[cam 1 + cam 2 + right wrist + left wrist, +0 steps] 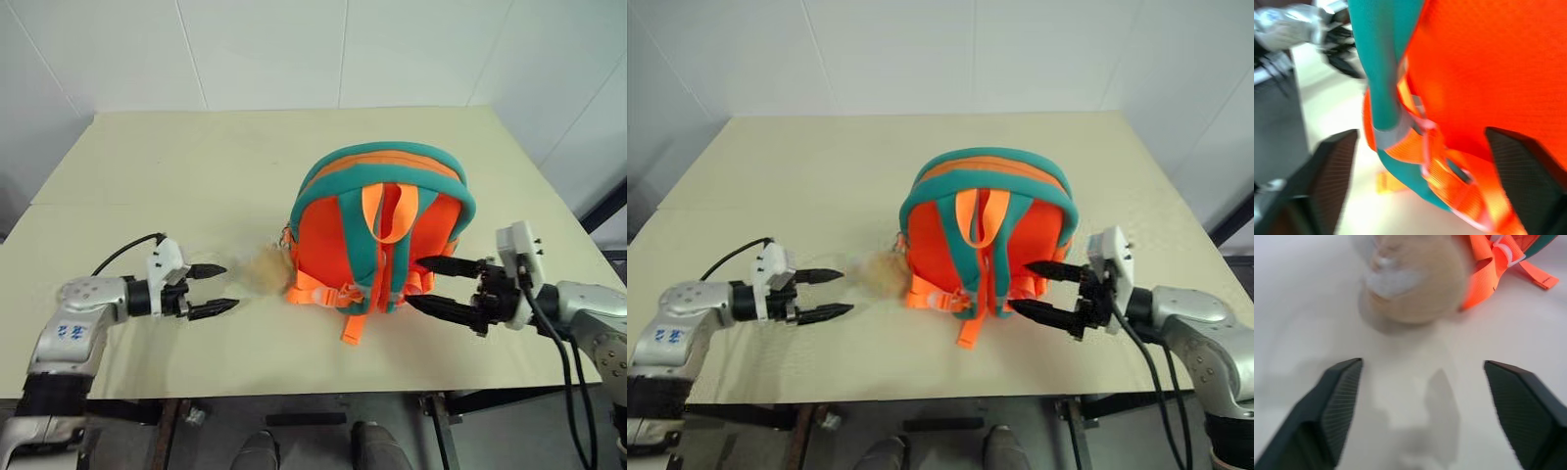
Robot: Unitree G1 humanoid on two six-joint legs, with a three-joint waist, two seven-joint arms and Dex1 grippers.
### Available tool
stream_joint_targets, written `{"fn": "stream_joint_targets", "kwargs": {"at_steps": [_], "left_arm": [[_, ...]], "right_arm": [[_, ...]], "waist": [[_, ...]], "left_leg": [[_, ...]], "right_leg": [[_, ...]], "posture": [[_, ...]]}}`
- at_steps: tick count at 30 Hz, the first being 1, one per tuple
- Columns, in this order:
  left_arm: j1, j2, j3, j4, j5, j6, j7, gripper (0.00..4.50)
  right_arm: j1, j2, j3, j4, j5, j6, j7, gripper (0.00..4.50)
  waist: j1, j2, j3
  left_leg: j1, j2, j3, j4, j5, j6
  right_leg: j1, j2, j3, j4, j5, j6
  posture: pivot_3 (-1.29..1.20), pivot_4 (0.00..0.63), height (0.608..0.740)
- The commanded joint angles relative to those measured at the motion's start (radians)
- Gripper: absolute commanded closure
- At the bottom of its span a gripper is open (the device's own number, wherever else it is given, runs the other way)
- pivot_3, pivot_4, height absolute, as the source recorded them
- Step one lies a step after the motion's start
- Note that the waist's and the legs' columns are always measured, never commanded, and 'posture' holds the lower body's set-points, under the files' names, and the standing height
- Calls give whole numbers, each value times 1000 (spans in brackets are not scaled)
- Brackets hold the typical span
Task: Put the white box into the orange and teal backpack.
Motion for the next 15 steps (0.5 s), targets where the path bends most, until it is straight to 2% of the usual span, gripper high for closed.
{"fn": "stream_joint_targets", "kwargs": {"at_steps": [1,7,15], "left_arm": [[37,21,64,-90,-58,34,13,50],[128,-12,88,-192,-76,14,63,50],[120,-35,98,-226,-90,-13,115,50]], "right_arm": [[29,-58,-63,69,-44,-73,67,0],[-38,-73,-27,286,-179,-268,110,0],[-76,-56,21,451,-264,-407,154,0]], "waist": [[3,0,0],[-9,0,0],[-11,0,0]], "left_leg": [[0,0,0,0,0,0],[0,0,2,0,0,1],[0,1,2,0,0,0]], "right_leg": [[1,0,0,-2,0,-1],[3,0,0,-10,1,-6],[3,0,1,-10,2,-4]], "posture": [[0,150,740],[0,150,740],[0,150,740]]}}
